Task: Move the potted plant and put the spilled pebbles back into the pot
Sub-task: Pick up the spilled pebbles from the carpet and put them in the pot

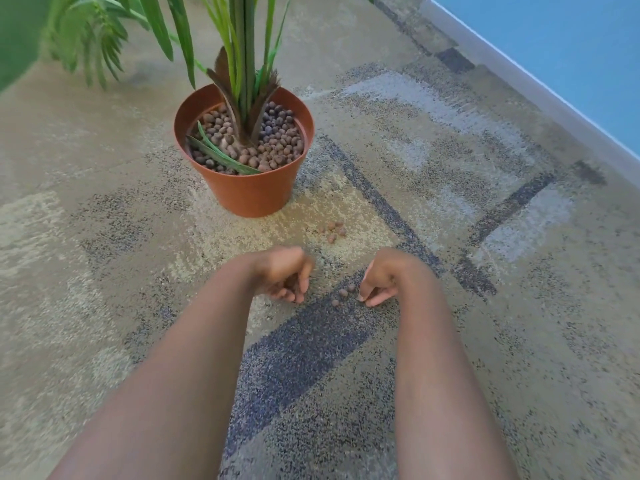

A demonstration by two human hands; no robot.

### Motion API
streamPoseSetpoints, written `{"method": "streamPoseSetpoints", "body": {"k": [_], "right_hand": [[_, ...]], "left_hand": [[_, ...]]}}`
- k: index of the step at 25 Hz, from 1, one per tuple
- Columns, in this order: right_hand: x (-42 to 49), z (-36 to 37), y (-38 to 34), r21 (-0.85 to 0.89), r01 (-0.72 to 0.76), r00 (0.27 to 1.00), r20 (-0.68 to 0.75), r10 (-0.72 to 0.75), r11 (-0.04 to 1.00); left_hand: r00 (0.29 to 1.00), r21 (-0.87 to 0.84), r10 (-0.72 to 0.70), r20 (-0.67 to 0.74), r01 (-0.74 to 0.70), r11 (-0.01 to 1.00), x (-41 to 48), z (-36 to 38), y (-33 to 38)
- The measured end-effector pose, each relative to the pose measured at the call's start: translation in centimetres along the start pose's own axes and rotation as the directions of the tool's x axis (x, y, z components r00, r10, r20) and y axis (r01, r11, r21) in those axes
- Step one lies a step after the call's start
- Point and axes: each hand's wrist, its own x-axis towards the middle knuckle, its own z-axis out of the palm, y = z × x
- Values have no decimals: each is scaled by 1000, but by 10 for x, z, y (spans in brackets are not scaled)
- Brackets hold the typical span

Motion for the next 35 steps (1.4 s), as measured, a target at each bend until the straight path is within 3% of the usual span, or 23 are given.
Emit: {"method": "streamPoseSetpoints", "body": {"k": [5, 16, 21, 23, 26, 29, 32, 35], "right_hand": [[-8, -3, -8, 232, 101, 995, -41, -94, 968], [3, 5, -15, 27, 28, 998, -56, -27, 999], [-3, 4, -25, 88, 68, 997, -28, -66, 994], [-5, 4, -24, 100, 71, 997, -21, -70, 992], [-2, 11, -23, 14, 68, 996, -59, -67, 998], [6, 22, -25, -54, 51, 995, -85, -56, 997], [6, 23, -25, -31, 21, 994, -104, -24, 999], [0, 13, -19, 231, 100, 990, -118, -74, 968]], "left_hand": [[999, 302, 28, -40, -15, 953, 12, 30, 0], [994, 307, -4, -109, 38, 951, 27, 68, 7], [999, 79, 8, -44, -5, 997, 15, 44, 5], [999, -126, 36, 23, -33, 991, 9, 30, 5], [991, -450, 131, 37, -100, 887, 4, 12, 4], [982, -609, 171, -80, -183, 771, 5, 5, 7], [960, -705, 124, -250, -268, 657, 9, 4, 8], [928, -739, 29, -371, -314, 596, 11, 3, 5]]}}
